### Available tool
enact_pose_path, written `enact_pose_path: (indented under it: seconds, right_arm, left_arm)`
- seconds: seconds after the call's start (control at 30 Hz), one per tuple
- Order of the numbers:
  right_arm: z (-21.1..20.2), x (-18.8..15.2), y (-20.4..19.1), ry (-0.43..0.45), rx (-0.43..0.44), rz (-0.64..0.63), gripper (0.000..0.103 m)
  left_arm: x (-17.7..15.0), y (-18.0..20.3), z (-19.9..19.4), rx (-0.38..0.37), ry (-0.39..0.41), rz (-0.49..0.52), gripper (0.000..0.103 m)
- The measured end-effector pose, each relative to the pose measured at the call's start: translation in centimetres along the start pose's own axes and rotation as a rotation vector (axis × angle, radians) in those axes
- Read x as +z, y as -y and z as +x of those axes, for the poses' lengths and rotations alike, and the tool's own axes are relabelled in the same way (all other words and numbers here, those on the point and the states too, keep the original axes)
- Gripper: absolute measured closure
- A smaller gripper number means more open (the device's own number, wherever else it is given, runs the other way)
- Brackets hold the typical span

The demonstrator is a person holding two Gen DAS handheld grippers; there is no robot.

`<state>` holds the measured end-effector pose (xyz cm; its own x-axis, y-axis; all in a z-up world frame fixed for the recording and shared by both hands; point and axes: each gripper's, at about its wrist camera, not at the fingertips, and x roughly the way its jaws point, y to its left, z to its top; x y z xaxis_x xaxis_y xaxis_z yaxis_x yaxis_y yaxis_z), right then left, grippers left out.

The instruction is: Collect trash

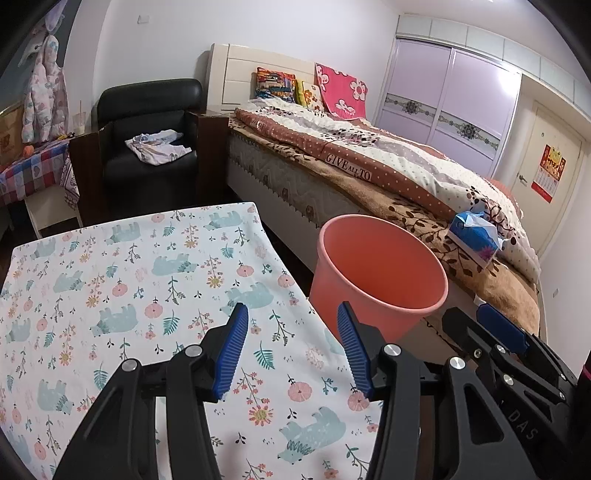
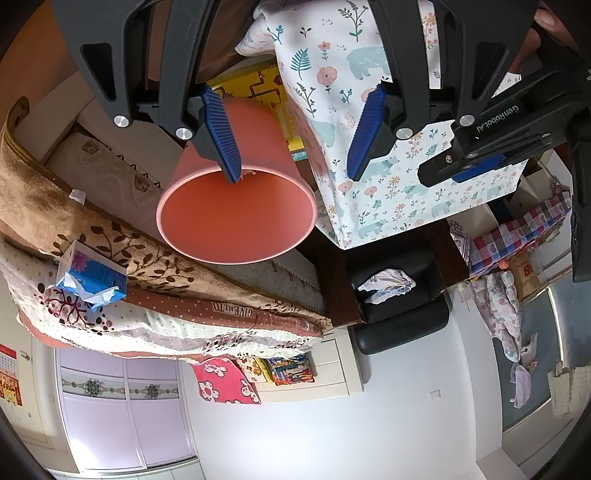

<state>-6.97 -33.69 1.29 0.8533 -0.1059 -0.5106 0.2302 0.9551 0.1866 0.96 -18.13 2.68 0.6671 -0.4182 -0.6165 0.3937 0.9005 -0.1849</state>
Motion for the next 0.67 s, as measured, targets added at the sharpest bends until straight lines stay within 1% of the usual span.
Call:
enact_pose_path:
  seconds: [0.37,0.67]
  right_arm:
    - [0.27,-0.09,0.04,-0.006,-0.003,0.000,0.043]
    - [0.37,-0.39,-0.12,-0.011,0.000,-0.005,0.043]
  left_arm:
    - [-0.29,-0.13,0.23,0.013,-0.001,-0.003,0.053]
    - [-0.24,-0.73,0.62,0.029,-0.025,-0.012,0.053]
